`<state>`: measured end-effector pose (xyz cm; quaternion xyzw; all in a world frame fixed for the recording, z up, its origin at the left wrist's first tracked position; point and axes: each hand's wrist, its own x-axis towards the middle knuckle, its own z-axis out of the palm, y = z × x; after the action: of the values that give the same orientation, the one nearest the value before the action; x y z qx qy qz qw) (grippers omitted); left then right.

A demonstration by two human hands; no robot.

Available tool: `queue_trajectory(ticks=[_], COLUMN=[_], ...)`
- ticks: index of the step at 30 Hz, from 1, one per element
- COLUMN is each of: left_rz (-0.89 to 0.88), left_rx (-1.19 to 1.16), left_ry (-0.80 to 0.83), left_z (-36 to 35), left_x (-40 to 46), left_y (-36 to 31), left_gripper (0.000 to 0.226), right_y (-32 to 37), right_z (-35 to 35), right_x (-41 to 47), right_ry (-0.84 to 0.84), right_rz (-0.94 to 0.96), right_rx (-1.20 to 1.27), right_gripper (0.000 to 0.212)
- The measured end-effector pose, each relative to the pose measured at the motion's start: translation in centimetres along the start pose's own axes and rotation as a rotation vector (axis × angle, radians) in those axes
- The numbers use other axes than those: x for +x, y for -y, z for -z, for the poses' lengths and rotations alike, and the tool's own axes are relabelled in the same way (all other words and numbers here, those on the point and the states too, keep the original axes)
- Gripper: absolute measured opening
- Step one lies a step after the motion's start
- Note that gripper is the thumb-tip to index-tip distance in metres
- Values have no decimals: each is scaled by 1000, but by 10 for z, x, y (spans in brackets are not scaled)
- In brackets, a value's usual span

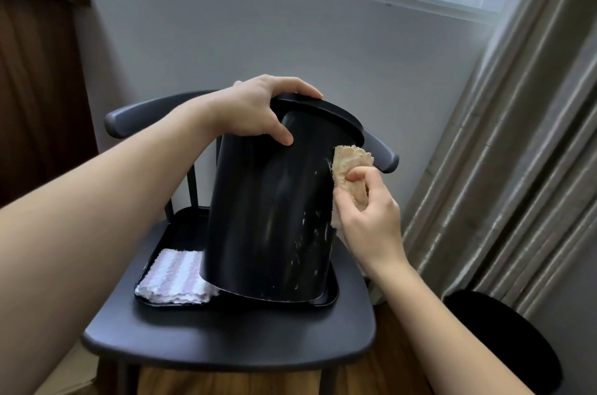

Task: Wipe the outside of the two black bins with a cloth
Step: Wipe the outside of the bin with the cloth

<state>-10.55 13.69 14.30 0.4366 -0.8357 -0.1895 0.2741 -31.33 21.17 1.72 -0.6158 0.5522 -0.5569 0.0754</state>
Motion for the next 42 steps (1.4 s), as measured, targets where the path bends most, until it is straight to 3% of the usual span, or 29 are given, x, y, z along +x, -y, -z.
queue_trajectory(ticks=[6, 12, 15, 24, 32, 36, 42], left_rz=[-12, -18, -21, -8, -4, -11, -16], left_rx=[-12, -8, -9, 26, 32, 21, 29], left_ry=[8, 2, 7, -25, -26, -15, -18], left_z=[-3, -1, -1, -3, -5, -3, -7], left_x=[0, -1, -1, 1, 0, 0, 0], left_y=[-2, 0, 0, -3, -5, -4, -9], left_gripper=[74, 74, 74, 74, 74, 73, 73], right_y=[5, 2, -4, -13, 4, 0, -8], right_z=[14, 16, 14, 10, -1, 2, 6], right_x=[8, 8, 2, -9, -9, -17, -12], right_ry=[122, 194, 170, 82, -37, 33, -174], right_rz=[-90, -338, -322, 5, -98, -72, 219], right_rx=[181, 722, 757, 248, 392, 408, -261], right_gripper=[23, 38, 41, 43, 19, 28, 35])
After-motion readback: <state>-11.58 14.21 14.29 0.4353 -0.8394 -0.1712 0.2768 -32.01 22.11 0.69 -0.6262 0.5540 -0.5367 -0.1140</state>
